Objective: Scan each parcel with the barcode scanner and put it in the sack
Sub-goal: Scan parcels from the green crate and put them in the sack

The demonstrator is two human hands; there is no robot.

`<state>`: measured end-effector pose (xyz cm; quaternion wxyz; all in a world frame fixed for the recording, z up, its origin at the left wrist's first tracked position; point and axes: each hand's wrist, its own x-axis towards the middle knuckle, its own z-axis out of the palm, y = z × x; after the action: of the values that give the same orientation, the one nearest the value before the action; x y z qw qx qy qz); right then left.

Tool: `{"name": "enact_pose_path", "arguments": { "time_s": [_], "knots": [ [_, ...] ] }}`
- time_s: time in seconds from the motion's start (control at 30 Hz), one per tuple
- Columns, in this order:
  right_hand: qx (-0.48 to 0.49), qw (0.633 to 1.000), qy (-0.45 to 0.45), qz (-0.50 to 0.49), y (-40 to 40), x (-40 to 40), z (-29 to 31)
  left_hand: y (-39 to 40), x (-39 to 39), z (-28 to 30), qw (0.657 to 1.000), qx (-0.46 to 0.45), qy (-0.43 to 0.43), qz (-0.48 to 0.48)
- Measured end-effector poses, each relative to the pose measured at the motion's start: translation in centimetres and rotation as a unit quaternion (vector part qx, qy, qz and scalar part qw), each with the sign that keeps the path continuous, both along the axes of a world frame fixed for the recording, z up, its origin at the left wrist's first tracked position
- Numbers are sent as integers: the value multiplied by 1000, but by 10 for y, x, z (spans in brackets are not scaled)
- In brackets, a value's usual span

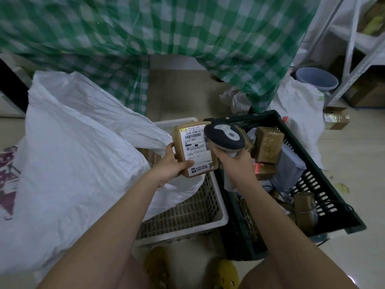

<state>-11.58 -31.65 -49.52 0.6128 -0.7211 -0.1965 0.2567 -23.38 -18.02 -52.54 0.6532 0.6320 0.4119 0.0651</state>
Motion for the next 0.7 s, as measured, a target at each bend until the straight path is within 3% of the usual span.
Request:
{"name": "enact_pose_path", "arguments": {
  "time_s": [0.17, 0.7],
  "knots": [
    [-57, 998, -10, 35, -8, -11, -1, 2, 1, -6, 999, 10, -16, 38],
    [-33, 995, -46, 86, -11, -29, 10, 5, 1, -10, 998, 9, -34, 46]
  ]
}}
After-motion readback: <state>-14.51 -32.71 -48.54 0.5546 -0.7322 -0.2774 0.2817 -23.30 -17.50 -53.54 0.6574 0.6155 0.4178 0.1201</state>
